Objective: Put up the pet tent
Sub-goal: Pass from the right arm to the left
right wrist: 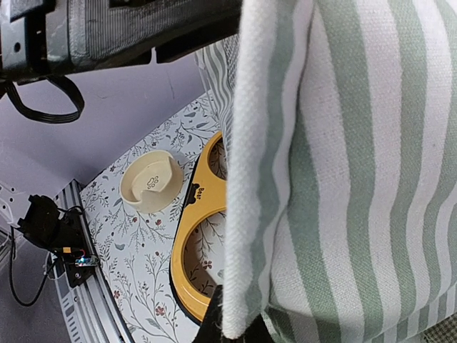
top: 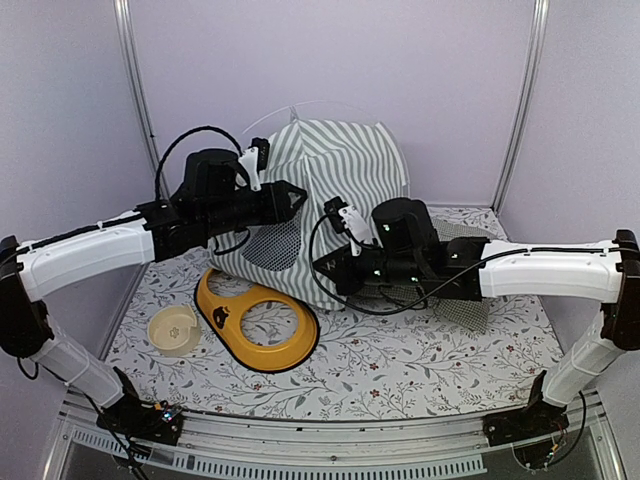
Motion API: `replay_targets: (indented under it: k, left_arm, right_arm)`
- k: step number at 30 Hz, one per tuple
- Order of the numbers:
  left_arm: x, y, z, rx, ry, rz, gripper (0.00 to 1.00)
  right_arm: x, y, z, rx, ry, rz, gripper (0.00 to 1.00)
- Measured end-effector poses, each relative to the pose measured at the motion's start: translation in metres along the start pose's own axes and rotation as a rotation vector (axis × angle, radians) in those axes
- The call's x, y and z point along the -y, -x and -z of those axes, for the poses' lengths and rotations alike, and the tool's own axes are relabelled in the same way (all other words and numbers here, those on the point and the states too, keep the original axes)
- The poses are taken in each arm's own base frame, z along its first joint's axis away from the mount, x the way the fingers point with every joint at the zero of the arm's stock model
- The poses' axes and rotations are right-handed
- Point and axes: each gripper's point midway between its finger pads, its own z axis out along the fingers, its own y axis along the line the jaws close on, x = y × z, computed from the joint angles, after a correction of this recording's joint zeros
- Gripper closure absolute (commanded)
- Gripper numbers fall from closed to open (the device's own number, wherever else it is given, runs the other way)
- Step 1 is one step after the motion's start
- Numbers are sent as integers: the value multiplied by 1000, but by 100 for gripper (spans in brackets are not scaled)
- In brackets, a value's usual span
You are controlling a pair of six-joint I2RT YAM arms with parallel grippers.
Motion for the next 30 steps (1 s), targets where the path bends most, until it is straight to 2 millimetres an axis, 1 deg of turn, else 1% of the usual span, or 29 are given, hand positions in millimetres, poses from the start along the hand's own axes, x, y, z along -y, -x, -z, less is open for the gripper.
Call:
replay_targets:
  k: [4, 5, 8, 11, 15, 17, 19, 21, 23, 26, 28, 30]
  left_arm:
    - [-6, 5, -1, 19, 26, -22, 50]
    - [-7, 6, 0, 23, 28, -34, 51]
    - [-7, 14, 5, 47, 38, -58, 53]
    - [-6, 33, 23, 104, 52, -81, 51]
    - [-4, 62, 47, 193, 76, -117, 45]
    - [-4, 71, 50, 218, 93, -144, 40]
    - [-4, 78, 46, 234, 120, -179, 35]
    - [-6, 84, 38, 243, 152, -220, 32]
    - [-8, 88, 27, 244, 186, -263, 33]
    - [-12, 85, 14, 227, 211, -305, 38]
    - [-14, 80, 9, 209, 215, -321, 39]
    - [-13, 78, 8, 203, 208, -325, 38]
  right_arm:
    - [1, 0, 0, 0, -2, 13, 100]
    - [3, 0, 0, 0, -5, 16, 100]
    - [9, 1, -1, -2, -17, 18, 100]
    - [16, 3, -1, -1, -24, 14, 100]
    - [19, 3, -1, -5, -20, 13, 100]
    - [18, 3, -1, -9, -14, 17, 100]
    - [15, 5, -2, -12, -4, 21, 100]
    - [13, 9, -2, -7, 5, 27, 100]
    - [11, 12, -2, -2, 12, 29, 100]
    - [10, 12, -1, -5, 17, 30, 100]
    - [9, 13, -1, -6, 19, 32, 100]
    - [9, 14, -1, -8, 19, 32, 100]
